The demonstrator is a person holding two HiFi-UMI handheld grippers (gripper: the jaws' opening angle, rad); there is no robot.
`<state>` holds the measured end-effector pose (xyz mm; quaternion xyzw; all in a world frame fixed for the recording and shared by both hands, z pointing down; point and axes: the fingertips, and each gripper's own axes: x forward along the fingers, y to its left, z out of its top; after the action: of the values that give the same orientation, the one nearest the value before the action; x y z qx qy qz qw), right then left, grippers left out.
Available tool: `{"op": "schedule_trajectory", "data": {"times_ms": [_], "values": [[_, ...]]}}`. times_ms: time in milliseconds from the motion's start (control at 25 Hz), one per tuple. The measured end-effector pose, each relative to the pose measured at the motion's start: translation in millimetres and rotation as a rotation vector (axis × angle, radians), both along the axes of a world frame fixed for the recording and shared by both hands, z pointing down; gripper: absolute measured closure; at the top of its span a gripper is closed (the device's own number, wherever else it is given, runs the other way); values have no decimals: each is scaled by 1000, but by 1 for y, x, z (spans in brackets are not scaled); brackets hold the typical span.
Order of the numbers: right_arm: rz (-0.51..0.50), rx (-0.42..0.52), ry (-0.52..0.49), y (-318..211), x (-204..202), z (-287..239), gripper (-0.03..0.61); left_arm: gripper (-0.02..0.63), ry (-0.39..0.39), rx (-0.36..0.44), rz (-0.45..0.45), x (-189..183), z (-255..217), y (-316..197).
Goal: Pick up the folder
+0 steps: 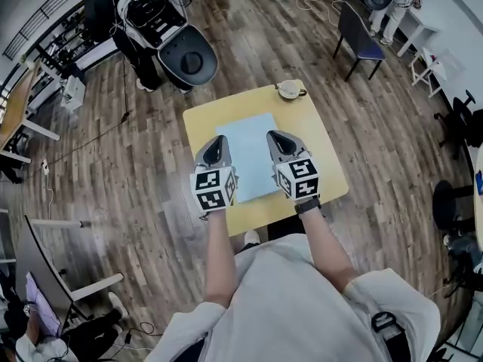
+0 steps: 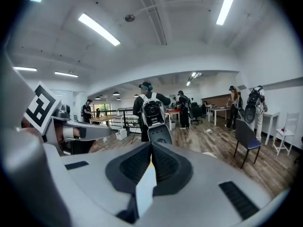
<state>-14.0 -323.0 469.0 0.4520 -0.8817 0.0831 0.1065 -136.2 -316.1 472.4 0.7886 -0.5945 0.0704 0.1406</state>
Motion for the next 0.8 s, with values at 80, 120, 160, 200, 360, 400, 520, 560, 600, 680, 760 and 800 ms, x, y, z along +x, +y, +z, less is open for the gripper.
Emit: {"op": "schedule_trajectory", "data": {"times_ms": [80, 120, 160, 200, 360, 400, 520, 560, 600, 680, 760, 800], "values": [[1, -43, 17, -12, 11, 15, 568, 602, 25, -37, 6, 9, 16, -11], [3, -61, 25, -19, 16, 23, 568, 595, 33, -53, 6, 13, 24, -17], [7, -78, 31, -26, 19, 31, 568, 585, 39, -70, 6, 14, 32, -24], [13, -97, 34, -34, 21, 40, 568, 576, 44, -91, 6, 15, 41, -30], [31, -185, 69, -52, 28, 80, 566, 544, 62, -200, 2, 12, 83, -43], [33, -205, 78, -55, 28, 90, 566, 533, 70, -226, 0, 10, 94, -44], [44, -267, 91, -56, 33, 121, 566, 486, 82, -300, -5, 6, 123, -42], [46, -290, 95, -56, 36, 130, 566, 472, 86, -321, -10, 6, 131, -40], [48, -311, 98, -56, 40, 139, 566, 458, 90, -338, -16, 6, 139, -40], [55, -342, 104, -61, 44, 153, 546, 441, 96, -364, -25, 4, 152, -41], [58, -371, 116, -65, 48, 167, 491, 429, 109, -392, -28, 3, 165, -44], [59, -387, 121, -66, 49, 175, 482, 422, 119, -407, -28, 2, 172, -44]]}}
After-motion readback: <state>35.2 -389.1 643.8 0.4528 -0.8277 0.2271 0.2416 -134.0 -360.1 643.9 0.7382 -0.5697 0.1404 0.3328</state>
